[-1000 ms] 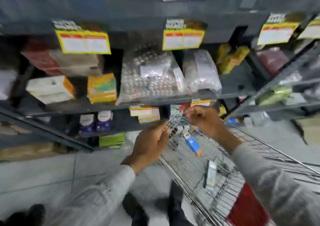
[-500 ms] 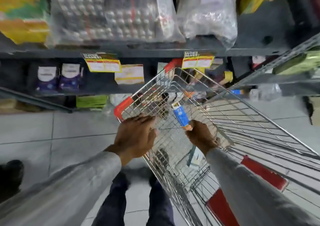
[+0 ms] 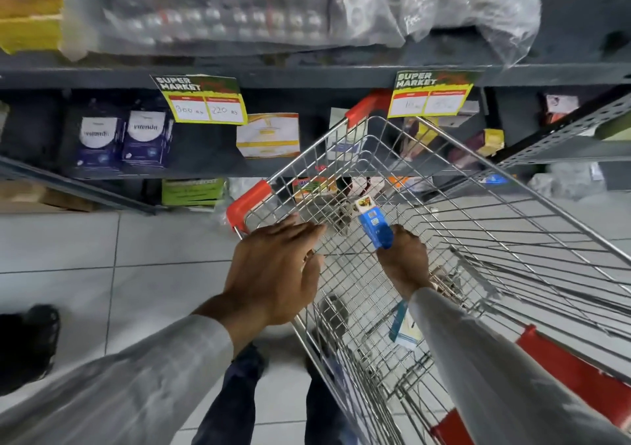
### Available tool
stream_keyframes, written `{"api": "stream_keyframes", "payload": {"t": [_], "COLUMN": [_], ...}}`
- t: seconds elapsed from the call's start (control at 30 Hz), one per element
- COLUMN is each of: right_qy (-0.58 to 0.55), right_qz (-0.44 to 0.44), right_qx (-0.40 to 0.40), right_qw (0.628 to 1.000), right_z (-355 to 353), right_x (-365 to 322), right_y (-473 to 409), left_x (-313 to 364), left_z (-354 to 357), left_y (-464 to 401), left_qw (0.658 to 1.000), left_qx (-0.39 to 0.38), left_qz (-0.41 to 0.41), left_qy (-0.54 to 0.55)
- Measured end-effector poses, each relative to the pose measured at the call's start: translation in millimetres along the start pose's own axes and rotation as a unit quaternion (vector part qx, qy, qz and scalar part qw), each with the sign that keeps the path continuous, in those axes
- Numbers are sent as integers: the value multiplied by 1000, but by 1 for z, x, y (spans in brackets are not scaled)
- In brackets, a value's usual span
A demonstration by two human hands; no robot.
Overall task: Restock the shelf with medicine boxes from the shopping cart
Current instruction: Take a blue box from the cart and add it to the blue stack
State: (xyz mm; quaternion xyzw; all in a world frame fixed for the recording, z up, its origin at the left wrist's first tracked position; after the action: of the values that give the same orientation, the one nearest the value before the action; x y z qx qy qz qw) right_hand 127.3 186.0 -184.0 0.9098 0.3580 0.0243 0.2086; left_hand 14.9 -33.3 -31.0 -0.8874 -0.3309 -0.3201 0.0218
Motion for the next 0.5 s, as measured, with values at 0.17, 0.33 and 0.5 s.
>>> {"api": "stream_keyframes", "payload": {"t": [0.17, 0.33, 0.5], "right_qy": [0, 47, 13], "right_qz": [-46, -123, -172], "right_qx": [43, 135, 240], "right_qw": [998, 982, 955], "right_z": [-54, -162, -285], "right_x": [-9, -19, -48], "right_y": [39, 103, 181], "left_x": [7, 31, 62], "left_z": [-2, -45, -147], "left_y": [5, 19, 58], "left_qw": [1000, 996, 983], "left_qx": [-8, 15, 119], "left_qz": [-7, 1, 37], "left_qy": [5, 90, 135]}}
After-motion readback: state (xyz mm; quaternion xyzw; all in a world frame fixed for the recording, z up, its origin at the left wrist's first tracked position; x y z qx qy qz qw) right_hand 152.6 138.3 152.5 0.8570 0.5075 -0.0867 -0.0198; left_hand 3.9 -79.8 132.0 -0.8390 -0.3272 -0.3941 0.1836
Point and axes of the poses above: each hand's wrist, its own y-axis away from the middle knuckle, its own z-axis out of the palm, x = y × z, the point moved 2 cm from there along -y, towards the middle knuckle, and after that the axes turned 15 degrees about y, right-handed, at the moved point
